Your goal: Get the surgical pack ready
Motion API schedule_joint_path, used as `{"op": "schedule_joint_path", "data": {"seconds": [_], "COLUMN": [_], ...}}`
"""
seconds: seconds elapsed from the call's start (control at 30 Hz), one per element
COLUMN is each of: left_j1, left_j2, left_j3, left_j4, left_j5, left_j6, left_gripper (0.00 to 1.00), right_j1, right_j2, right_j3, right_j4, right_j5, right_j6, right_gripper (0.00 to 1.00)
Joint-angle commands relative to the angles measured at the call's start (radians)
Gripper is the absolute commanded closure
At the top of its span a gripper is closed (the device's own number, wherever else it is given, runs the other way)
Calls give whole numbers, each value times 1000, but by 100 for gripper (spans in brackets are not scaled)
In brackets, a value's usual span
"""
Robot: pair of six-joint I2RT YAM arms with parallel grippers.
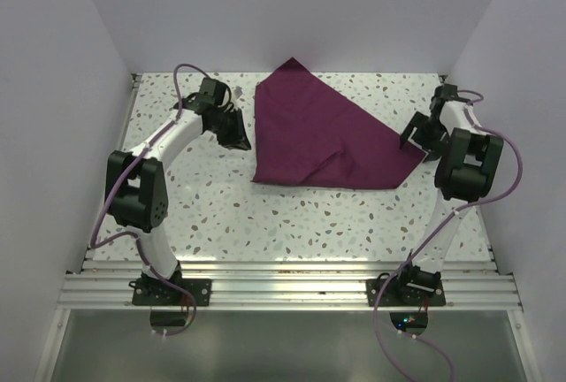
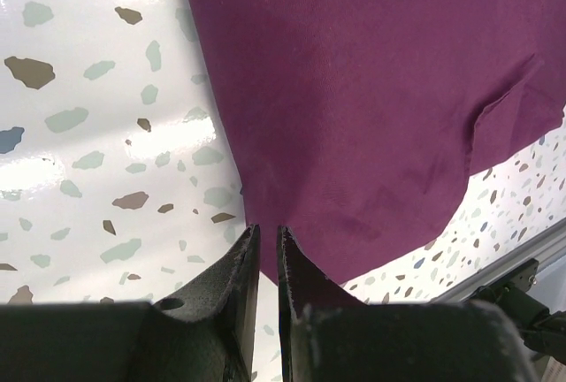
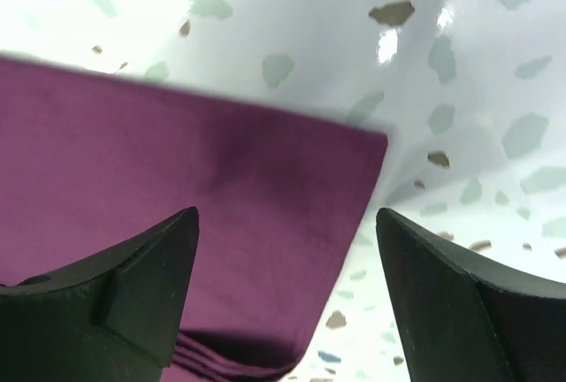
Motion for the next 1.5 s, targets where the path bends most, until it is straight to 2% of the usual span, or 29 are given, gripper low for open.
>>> {"op": "schedule_joint_path", "data": {"seconds": [0.0, 0.13, 0.23, 0.27, 0.33, 0.43, 0.47, 0.53, 0.57, 0.8, 0.83, 0.87, 0.9, 0.93, 0.97, 1.13, 1.23, 1.47], "left_j1": [0, 1, 1, 1, 1, 1, 3, 4, 7, 35, 42, 53, 53, 55, 58, 59, 58, 59], "left_j2": [-34, -1, 1, 4, 6, 13, 18, 27, 36, 69, 79, 104, 104, 110, 116, 115, 104, 78], "left_j3": [18, 55, 49, 50, 52, 61, 64, 76, 82, 115, 115, 98, 98, 83, 73, -12, -55, -106], "left_j4": [14, -10, 14, 16, 17, 5, 4, -4, -7, -44, -49, -55, -53, -50, -46, 14, 43, 68], "left_j5": [-27, -22, -10, -7, -8, -19, -20, -25, -25, -59, -62, -70, -70, -65, -56, 2, 27, 32], "left_j6": [-4, -9, -33, -34, -34, -26, -24, -18, -15, 20, 22, 25, 25, 23, 22, 3, -6, -14], "left_gripper": [84, 84, 84, 84, 84, 84, 84, 84, 84, 84, 84, 84, 84, 85, 85, 86, 87, 87], "right_j1": [-1, -1, -6, -9, -9, -9, -9, -9, -7, 62, 109, 229, 230, 253, 334, 500, 585, 737], "right_j2": [37, 74, 111, 115, 108, 77, 65, 37, 30, -127, -147, -144, -144, -135, -119, 19, 94, 161], "right_j3": [43, 55, 69, 67, 42, 0, -9, -21, -19, 24, 47, 187, 189, 281, 332, 642, 745, 759], "right_j4": [54, 65, 53, 53, 73, 99, 108, 123, 122, 108, 100, 56, 56, 35, 19, -18, -10, 57], "right_j5": [31, 52, 49, 43, 7, -21, -30, -46, -63, -145, -153, -167, -167, -175, -173, -215, -239, -294], "right_j6": [-11, -22, -35, -40, -48, -49, -49, -43, -37, 30, 34, 40, 40, 43, 46, 115, 152, 178], "right_gripper": [16, 18, 25, 33, 40, 69, 82, 92, 99, 100, 100, 100, 100, 100, 100, 100, 100, 100]}}
